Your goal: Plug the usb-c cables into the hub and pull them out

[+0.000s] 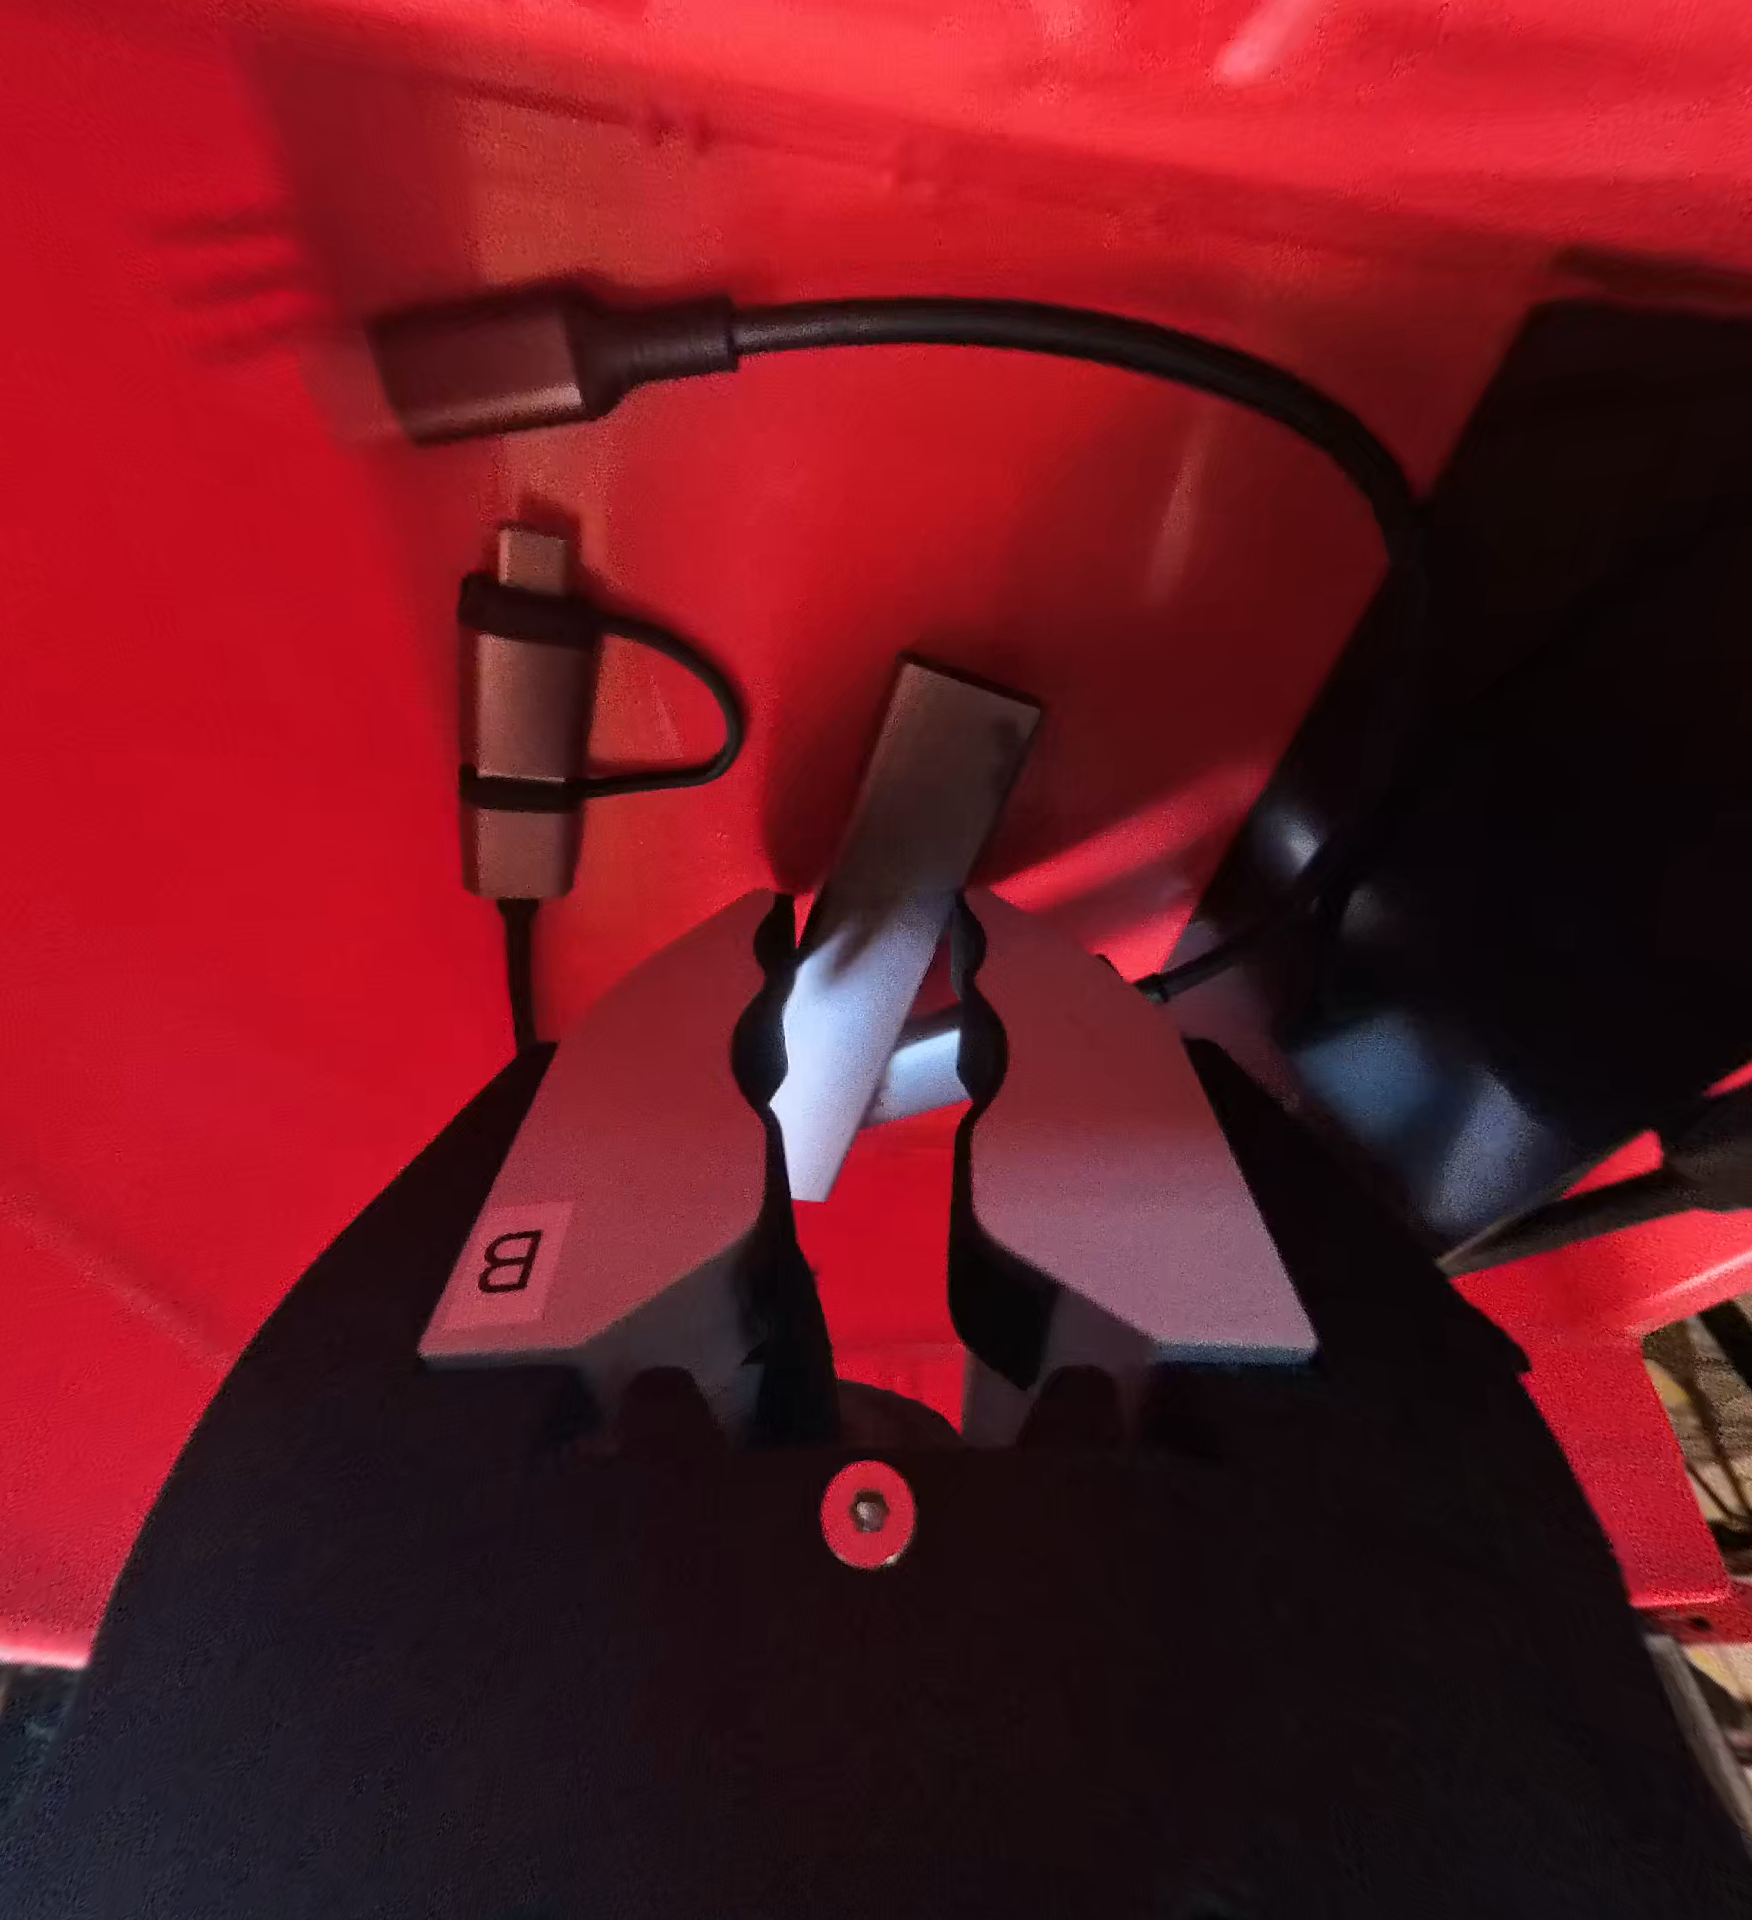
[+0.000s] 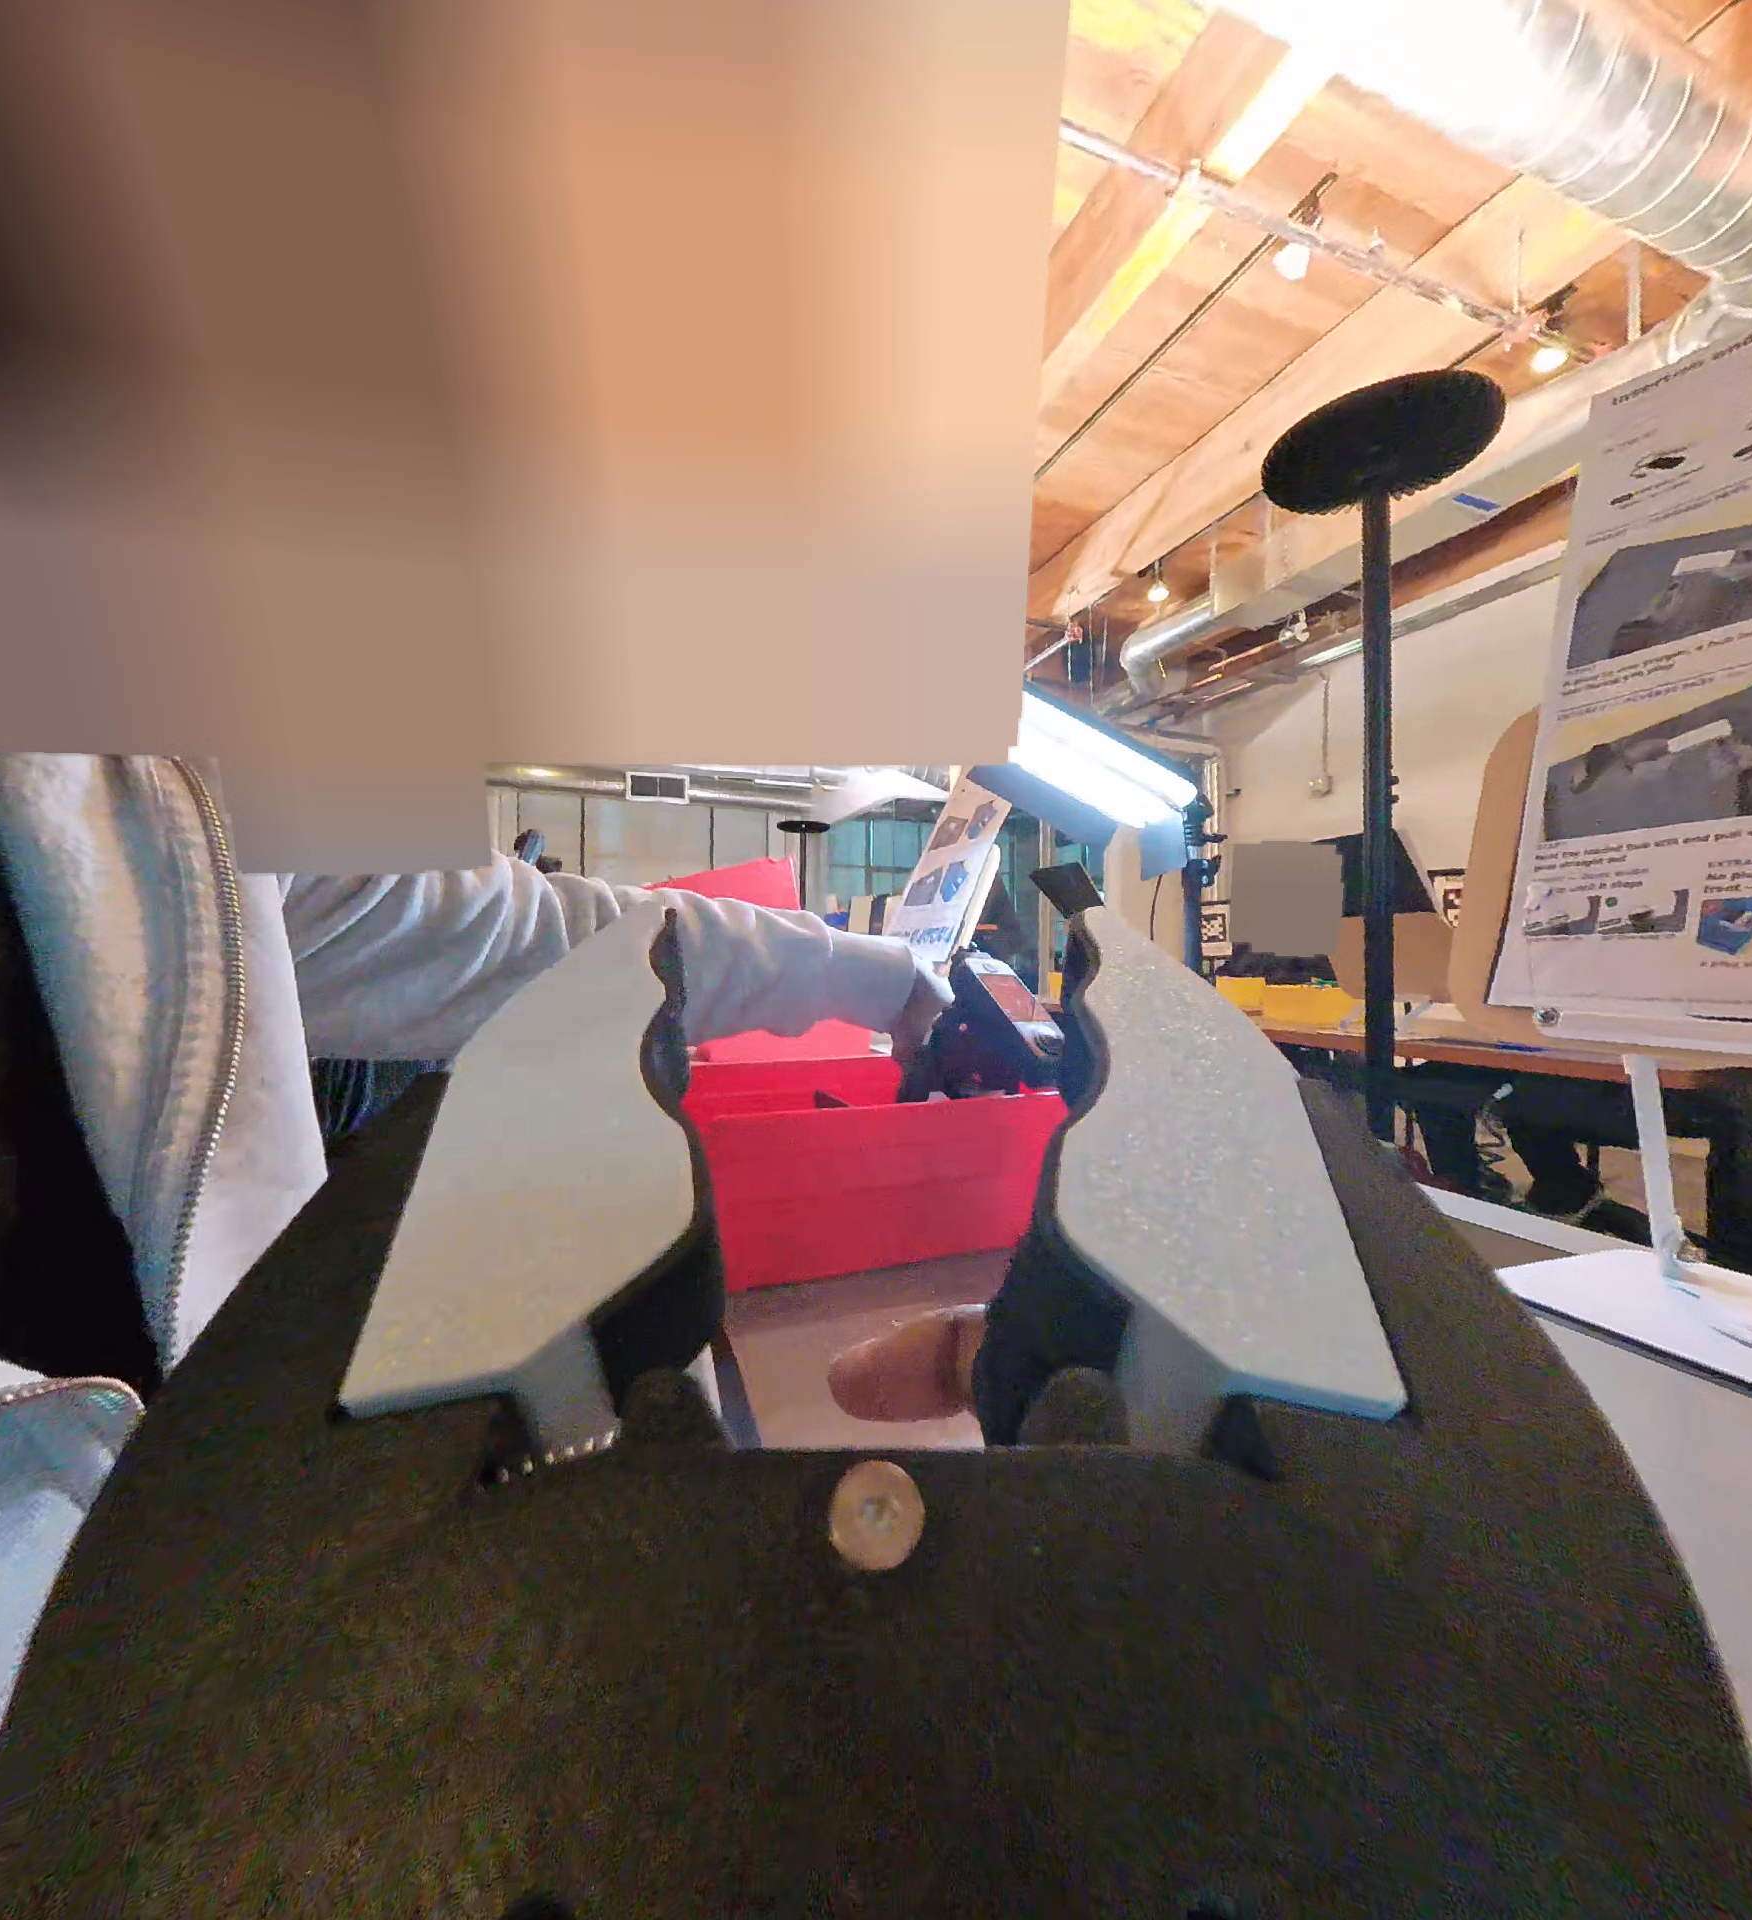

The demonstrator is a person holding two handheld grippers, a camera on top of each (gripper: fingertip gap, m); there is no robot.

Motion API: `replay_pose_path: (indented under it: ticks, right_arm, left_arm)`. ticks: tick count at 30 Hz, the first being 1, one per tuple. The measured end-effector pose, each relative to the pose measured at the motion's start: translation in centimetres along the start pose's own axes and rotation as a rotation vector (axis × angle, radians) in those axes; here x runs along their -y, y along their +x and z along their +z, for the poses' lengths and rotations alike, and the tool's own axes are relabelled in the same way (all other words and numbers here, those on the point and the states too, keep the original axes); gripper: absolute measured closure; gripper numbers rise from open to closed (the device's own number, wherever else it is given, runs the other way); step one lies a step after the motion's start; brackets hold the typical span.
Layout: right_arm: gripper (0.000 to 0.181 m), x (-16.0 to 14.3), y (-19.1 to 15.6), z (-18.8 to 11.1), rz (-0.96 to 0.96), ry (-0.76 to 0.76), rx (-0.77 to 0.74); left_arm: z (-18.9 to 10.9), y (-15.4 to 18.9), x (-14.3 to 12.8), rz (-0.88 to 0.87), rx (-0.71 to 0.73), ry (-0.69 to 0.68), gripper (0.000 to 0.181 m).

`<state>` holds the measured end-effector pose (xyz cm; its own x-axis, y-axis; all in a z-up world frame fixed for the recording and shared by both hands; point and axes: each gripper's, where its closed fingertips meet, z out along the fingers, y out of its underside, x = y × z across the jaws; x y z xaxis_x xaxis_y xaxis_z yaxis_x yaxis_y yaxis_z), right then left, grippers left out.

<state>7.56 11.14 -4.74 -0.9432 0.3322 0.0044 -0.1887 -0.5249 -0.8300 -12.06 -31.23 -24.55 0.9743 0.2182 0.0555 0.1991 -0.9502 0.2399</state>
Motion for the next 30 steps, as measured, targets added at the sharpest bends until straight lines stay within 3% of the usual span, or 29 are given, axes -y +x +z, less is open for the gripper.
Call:
replay_pose_path:
  ticks: [5,11,18,21,24,27,30]
  right_arm:
    - [0.112,-0.4,-0.4,0.2,-0.022,-0.032,0.006]
    - [0.113,-0.2,-0.5,0.1,-0.019,-0.023,0.005]
    - [0.114,-1.0,-0.6,0.3,-0.04,-0.066,0.004]
    - [0.114,-1.7,-0.7,0.5,-0.061,-0.1,0.008]
    - [0.114,-2.3,-0.7,0.6,-0.078,-0.134,0.009]
    - [0.114,-2.9,-0.7,0.7,-0.103,-0.164,0.004]
    - [0.112,-3.4,-0.4,0.8,-0.168,-0.194,-0.023]
  left_arm:
    - [-4.1,-0.8,0.4,-0.041,0.155,0.165,0.157]
    - [-13.5,-1.0,-0.6,-0.15,0.382,0.476,0.157]
    - [-24.7,2.6,0.7,-0.147,0.624,0.898,0.158]
    - [-29.6,4.8,2.0,-0.163,0.689,1.148,0.158]
    - [-34.0,9.1,4.3,-0.125,0.662,1.472,0.158]
    - [-37.5,14.0,6.6,-0.125,0.564,1.843,0.158]
    - [-38.4,17.7,8.4,-0.203,0.397,2.159,0.158]
